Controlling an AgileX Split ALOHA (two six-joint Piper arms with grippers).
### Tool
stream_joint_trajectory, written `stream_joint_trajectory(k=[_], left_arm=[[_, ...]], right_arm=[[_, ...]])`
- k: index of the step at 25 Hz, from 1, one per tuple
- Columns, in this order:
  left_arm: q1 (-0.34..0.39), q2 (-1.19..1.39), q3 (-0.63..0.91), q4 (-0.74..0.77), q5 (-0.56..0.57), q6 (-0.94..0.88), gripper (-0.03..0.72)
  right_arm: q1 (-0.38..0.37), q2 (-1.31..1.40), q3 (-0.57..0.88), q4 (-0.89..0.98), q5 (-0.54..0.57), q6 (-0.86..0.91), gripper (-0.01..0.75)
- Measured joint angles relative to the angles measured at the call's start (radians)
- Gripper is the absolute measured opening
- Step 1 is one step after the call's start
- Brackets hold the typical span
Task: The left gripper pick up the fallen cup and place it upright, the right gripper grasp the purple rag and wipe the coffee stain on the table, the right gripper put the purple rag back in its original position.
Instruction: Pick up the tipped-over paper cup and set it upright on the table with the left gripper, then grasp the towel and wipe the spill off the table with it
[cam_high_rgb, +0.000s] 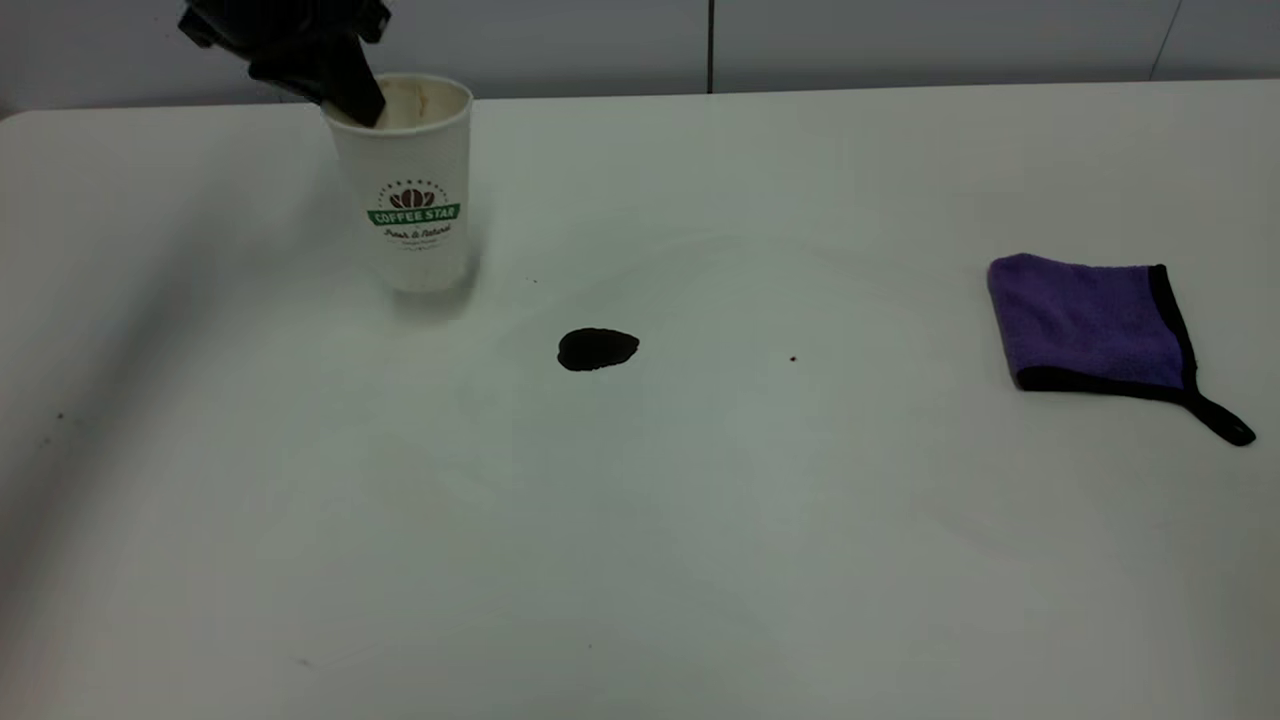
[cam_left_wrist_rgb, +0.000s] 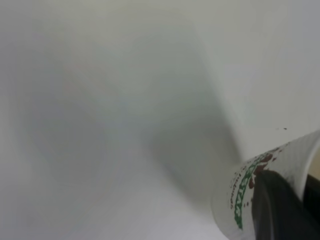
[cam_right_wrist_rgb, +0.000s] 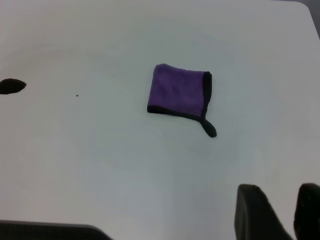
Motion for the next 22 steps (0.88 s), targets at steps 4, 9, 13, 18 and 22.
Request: stream_joint_trajectory(k=[4, 9, 13, 18, 22], left_arm=[[0.011, 0.041, 0.000, -0.104, -0.042, 0.107, 0.046], [0.014, 0.062, 0.000, -0.162, -0.058, 0.181, 0.191], [0.014, 0.060, 0.000, -0.174, -0.055, 0.197, 0.431], [0.019, -0.035, 0.000, -0.152, 0.053, 0.214, 0.701], [0.034, -0.205, 0.000, -0.114, 0.226, 0.213, 0.704]], right_arm=[[0.000, 0.000, 0.000, 0.000, 0.000, 0.000, 0.239], [0.000, 0.000, 0.000, 0.000, 0.000, 0.000, 0.239], [0.000, 0.000, 0.000, 0.000, 0.000, 0.000, 0.239], [0.000, 0.000, 0.000, 0.000, 0.000, 0.000, 0.239], [0.000, 0.000, 0.000, 0.000, 0.000, 0.000, 0.239]])
